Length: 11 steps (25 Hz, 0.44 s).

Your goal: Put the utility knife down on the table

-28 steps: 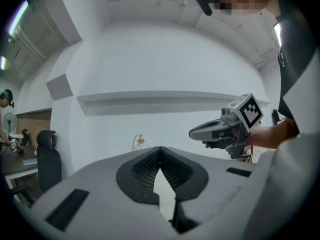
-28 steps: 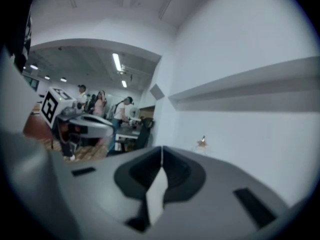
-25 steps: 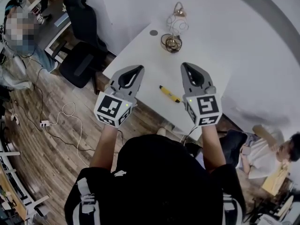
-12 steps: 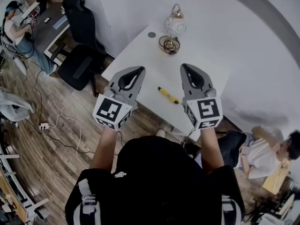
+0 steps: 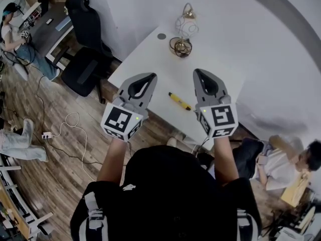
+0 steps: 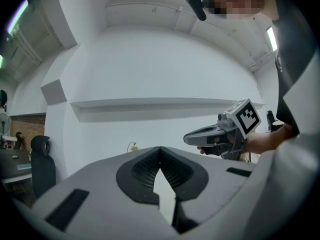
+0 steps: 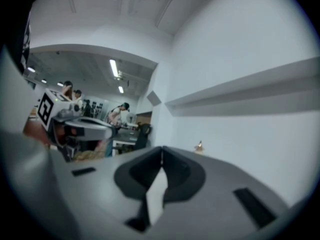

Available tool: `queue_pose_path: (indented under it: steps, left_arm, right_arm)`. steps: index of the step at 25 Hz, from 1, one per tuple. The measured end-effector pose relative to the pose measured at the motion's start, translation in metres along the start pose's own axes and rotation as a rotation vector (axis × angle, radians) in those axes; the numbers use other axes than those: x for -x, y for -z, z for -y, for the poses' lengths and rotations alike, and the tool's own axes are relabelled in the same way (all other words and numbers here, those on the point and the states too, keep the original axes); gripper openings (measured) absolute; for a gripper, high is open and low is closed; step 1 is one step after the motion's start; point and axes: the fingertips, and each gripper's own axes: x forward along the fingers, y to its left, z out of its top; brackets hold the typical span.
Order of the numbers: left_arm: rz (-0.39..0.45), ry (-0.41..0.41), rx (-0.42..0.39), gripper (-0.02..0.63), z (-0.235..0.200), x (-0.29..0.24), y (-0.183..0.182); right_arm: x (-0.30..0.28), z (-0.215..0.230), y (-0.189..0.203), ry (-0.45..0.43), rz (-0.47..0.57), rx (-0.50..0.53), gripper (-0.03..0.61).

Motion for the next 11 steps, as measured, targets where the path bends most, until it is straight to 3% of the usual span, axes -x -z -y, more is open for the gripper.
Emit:
queue_pose_path:
  steps: [11]
  left_arm:
    - [-0.001,0.012,0.000,0.021,0.0070,-0.0026,0.0036]
  right_arm:
    - [0.0033,0.0008,0.0090,-0.005,-0.012,0.008,0.035]
